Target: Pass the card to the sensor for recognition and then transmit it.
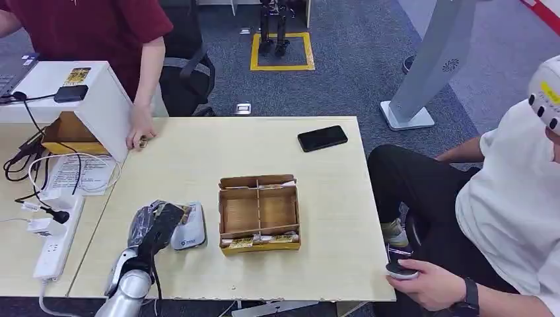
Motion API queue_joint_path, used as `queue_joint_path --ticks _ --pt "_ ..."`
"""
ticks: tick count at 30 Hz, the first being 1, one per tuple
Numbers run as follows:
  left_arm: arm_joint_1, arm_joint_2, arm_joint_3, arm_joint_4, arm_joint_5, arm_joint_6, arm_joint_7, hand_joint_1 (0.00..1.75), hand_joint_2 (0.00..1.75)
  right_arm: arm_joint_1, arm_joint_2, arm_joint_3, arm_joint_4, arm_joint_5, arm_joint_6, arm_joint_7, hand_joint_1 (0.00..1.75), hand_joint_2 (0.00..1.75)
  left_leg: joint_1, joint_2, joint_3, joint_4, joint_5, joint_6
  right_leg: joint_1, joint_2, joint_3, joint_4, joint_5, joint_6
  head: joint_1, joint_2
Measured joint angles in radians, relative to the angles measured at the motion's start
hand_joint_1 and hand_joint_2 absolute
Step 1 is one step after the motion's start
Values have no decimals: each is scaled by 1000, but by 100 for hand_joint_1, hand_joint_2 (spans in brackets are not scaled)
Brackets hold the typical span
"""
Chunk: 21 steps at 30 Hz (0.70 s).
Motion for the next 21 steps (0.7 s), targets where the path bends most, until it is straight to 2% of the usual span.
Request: queue_joint_path --ticks 8,15,21 --pt "-15 5 0 19 -64 8 38 175 175 0 0 0 0 2 0 0 0 175 0 0 0 0 0 0 0 0 0 0 0 0 0 0" --pt "-17 13 0 23 -176 16 88 175 175 0 0 0 0 3 0 -2 0 175 0 0 1 0 0 0 0 0 1 0 0 0 0 0" --pt "-20 14 0 23 -228 14 102 175 175 0 0 0 0 3 -2 -7 0 175 0 0 1 0 0 0 0 0 1 0 0 0 0 0"
